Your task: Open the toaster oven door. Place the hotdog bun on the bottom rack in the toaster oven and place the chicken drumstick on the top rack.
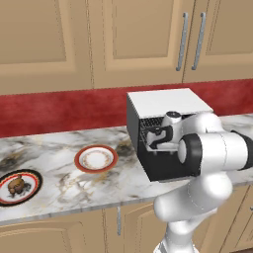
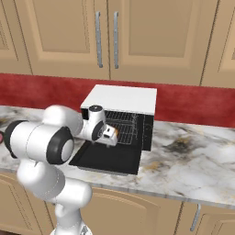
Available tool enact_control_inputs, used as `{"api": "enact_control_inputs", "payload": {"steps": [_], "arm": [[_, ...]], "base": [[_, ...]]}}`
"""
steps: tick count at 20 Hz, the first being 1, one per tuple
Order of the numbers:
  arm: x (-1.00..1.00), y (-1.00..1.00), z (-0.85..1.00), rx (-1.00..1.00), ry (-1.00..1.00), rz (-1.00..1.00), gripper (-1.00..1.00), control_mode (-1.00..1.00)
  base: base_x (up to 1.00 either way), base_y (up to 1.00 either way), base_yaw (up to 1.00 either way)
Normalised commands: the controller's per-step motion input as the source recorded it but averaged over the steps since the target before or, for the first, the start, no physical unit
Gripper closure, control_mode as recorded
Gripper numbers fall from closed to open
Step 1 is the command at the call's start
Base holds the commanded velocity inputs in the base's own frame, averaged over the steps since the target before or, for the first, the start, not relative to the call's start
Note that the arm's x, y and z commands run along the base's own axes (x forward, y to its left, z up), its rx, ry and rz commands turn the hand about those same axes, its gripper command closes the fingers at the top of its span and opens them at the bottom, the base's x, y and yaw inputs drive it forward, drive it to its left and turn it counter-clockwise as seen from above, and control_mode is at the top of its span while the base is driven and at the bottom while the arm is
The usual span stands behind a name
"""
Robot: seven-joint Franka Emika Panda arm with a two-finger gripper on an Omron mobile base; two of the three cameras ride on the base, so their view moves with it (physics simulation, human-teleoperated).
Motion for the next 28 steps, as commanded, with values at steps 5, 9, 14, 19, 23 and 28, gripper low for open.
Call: {"api": "enact_control_inputs", "payload": {"steps": [5,9,14,19,23,28], "arm": [[0.36,0.00,0.00,0.00,-0.12,0.00,-1.00,-1.00],[0.33,0.00,0.00,0.00,-0.17,0.00,-1.00,-1.00],[0.36,0.00,0.00,0.00,-0.21,0.00,-1.00,-1.00],[0.37,-0.01,0.00,0.00,-0.16,0.00,-1.00,-1.00],[0.32,-0.05,0.02,0.00,-0.08,0.00,-1.00,-1.00],[0.05,-0.14,0.07,-0.01,-0.04,0.00,-1.00,-1.00]], "base": [[0.00,0.00,0.00],[0.00,0.00,0.00],[0.00,0.00,0.00],[0.00,0.00,0.00],[0.00,0.00,0.00],[0.00,0.00,0.00]]}}
